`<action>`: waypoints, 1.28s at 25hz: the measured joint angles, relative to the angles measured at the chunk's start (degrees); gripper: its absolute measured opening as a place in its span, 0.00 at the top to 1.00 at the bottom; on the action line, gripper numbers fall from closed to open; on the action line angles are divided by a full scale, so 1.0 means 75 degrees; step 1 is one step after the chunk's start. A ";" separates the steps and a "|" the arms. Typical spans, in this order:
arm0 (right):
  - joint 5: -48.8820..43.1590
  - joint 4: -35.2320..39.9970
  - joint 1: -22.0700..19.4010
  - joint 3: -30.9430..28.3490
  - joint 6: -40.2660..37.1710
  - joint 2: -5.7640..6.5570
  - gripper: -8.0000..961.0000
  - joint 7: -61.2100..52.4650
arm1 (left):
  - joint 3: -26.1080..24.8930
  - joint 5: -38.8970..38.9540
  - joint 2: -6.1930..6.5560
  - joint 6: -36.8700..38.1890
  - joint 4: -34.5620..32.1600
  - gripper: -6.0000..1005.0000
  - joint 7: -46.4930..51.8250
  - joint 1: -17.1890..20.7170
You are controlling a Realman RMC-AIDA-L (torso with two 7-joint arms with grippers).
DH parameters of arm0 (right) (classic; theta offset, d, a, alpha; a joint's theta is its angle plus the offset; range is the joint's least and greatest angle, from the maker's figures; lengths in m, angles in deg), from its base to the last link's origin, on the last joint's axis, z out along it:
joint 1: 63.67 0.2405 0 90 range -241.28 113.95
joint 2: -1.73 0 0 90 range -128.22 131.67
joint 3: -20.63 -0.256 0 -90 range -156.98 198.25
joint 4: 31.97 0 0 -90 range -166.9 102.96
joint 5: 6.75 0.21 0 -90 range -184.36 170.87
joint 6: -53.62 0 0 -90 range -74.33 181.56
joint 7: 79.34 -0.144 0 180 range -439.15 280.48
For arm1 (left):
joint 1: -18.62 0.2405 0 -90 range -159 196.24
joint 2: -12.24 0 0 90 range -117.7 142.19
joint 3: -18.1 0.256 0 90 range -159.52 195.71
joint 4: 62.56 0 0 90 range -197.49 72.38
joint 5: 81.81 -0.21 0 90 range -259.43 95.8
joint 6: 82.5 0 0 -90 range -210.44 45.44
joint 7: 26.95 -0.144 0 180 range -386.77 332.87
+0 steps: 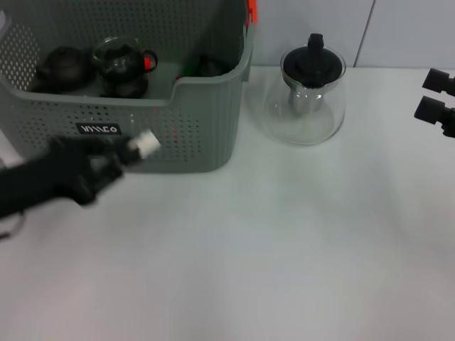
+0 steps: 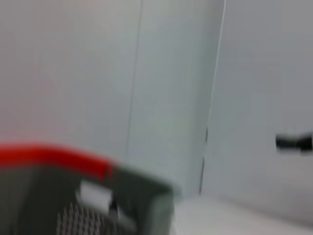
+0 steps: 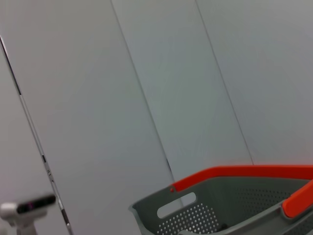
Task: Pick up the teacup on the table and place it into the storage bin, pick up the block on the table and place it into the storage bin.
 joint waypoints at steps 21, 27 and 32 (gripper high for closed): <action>0.0001 0.0000 0.0038 0.0003 -0.0016 -0.0102 0.02 0.0129 | 0.2110 0.0723 0.0424 -0.6115 -0.0219 0.76 0.3168 -0.1811; -0.0004 -0.0003 0.0018 0.0003 -0.0015 -0.0106 0.02 0.0131 | 0.2291 0.1150 0.0302 -0.5941 -0.0379 0.63 0.3200 -0.1665; 0.0005 -0.0060 -0.0007 0.0003 -0.0014 -0.0127 0.02 0.0276 | 0.1319 0.2979 0.0304 -0.3679 -0.0144 0.49 0.2519 -0.1107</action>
